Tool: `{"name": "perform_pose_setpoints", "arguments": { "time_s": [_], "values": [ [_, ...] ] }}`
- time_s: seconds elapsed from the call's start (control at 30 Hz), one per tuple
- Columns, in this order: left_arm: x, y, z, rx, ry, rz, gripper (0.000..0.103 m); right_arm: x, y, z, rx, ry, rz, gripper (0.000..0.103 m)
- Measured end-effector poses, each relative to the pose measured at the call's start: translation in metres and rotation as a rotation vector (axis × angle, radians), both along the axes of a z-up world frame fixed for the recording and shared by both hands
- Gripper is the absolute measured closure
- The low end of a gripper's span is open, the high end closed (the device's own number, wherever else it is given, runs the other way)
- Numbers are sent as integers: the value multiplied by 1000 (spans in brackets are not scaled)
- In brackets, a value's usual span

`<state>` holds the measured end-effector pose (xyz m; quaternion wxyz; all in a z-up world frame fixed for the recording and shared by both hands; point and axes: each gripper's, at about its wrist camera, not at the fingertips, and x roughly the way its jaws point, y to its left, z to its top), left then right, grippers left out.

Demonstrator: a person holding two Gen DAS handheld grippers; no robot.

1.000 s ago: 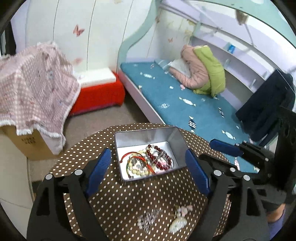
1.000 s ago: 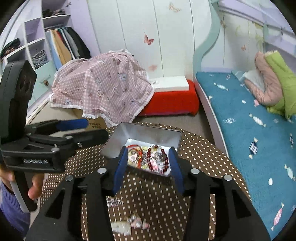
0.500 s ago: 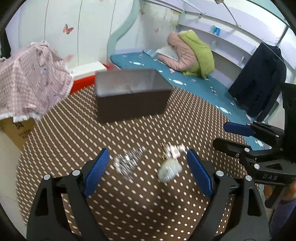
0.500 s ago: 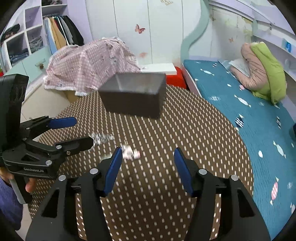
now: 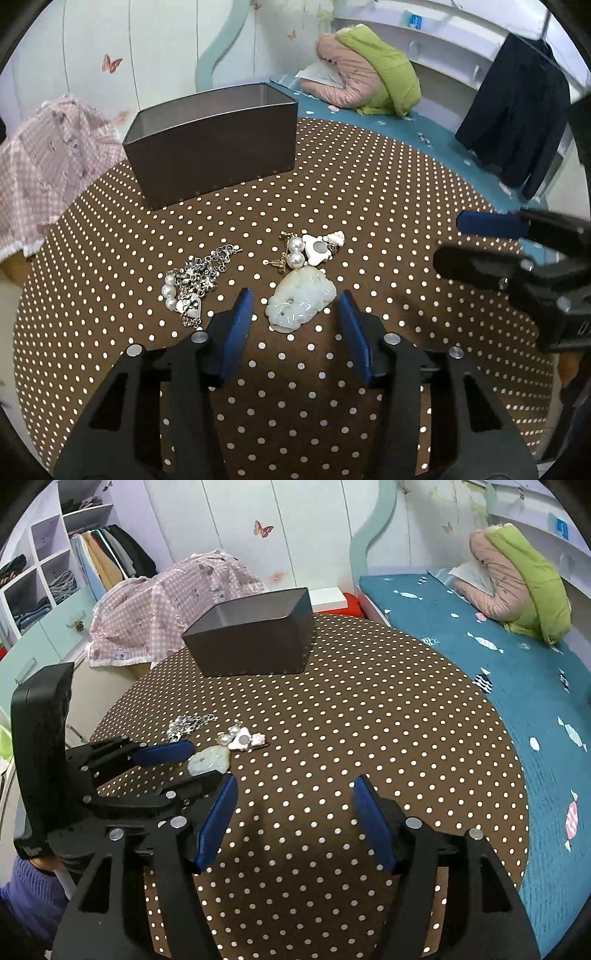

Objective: Organize jewelry
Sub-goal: 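Move both tools back from the box to the jewelry pile, then grasp the pale jade pendant with the left tool while the right tool grasps a small pink charm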

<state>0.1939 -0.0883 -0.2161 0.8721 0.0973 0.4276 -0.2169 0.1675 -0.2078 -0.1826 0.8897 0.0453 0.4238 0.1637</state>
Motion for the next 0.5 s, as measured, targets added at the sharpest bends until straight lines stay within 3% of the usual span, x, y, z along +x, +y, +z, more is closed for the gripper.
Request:
{"name": "perform_pose_setpoints", "arguments": {
  "time_s": [0.07, 0.1, 0.3, 0.5],
  "values": [
    [0, -4, -1, 18, -11, -11, 71, 2, 0, -2, 1, 7, 3, 39],
    [1, -5, -1, 26, -16, -12, 73, 2, 0, -2, -1, 8, 4, 39],
    [4, -4, -2, 26, -16, -15, 74, 10, 12, -10, -34, 23, 22, 38],
    [4, 32, 14, -52, -7, 34, 76, 24, 34, -13, -118, 5, 47, 38]
  ]
}}
